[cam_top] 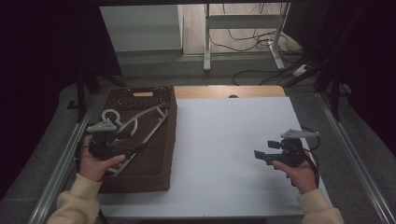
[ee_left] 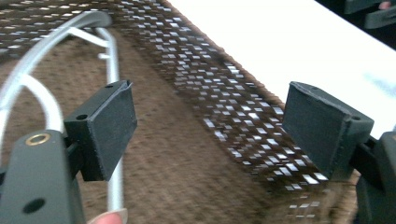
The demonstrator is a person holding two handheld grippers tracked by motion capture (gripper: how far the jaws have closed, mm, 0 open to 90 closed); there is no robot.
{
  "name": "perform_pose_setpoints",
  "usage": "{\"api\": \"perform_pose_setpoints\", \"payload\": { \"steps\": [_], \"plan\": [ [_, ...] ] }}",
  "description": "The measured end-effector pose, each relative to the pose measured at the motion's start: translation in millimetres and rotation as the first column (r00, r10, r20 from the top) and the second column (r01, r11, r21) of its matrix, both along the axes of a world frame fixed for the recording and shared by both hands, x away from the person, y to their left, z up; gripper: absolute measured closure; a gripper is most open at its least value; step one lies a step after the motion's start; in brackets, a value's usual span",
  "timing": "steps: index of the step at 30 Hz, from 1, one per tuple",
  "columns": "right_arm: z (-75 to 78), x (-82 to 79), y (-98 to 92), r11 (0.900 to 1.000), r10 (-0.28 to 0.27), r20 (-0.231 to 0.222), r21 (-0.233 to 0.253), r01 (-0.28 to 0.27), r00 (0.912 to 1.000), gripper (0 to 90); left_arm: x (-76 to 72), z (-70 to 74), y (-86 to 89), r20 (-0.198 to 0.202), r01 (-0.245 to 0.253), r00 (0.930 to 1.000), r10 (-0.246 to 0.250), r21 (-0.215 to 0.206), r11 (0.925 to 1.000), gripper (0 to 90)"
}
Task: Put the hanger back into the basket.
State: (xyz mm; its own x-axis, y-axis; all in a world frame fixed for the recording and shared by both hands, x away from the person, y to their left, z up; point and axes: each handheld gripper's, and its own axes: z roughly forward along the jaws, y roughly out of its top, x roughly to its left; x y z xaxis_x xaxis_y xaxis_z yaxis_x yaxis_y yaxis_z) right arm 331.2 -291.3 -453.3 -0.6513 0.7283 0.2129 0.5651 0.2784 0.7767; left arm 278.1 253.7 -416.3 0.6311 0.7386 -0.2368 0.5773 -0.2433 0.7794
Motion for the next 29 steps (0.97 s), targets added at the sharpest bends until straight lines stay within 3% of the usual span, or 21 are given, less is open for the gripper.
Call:
{"api": "perform_pose_setpoints", "payload": {
  "steps": [2, 8, 14, 29],
  "plan": [
    [1.3, -0.8, 0.2, 1.000, 0.007, 0.015, -0.003, -0.007, 0.9999, 19.1, -5.3, -1.4, -5.2, -0.003, 0.016, 0.9999, -0.016, -0.018, 0.9997, 17.6],
    [3.4, -6.4, -0.2, 0.999, 0.034, 0.055, -0.027, -0.032, 0.9979, 18.6, -17.2, -9.2, -11.0, -0.007, 0.033, 0.9994, -0.033, -0.015, 0.9993, 17.5],
    [3.8, -9.0, -1.9, 0.999, 0.027, 0.070, -0.035, -0.024, 0.9972, 18.6, -17.6, -17.8, -11.9, -0.026, 0.030, 0.9992, -0.030, -0.005, 0.9995, 17.7],
    [5.1, -9.0, 3.6, 0.997, 0.043, 0.104, -0.065, -0.036, 0.9937, 18.1, -20.9, -15.8, -13.4, -0.017, 0.035, 0.9992, -0.036, -0.006, 0.9994, 17.4]
  ]
}}
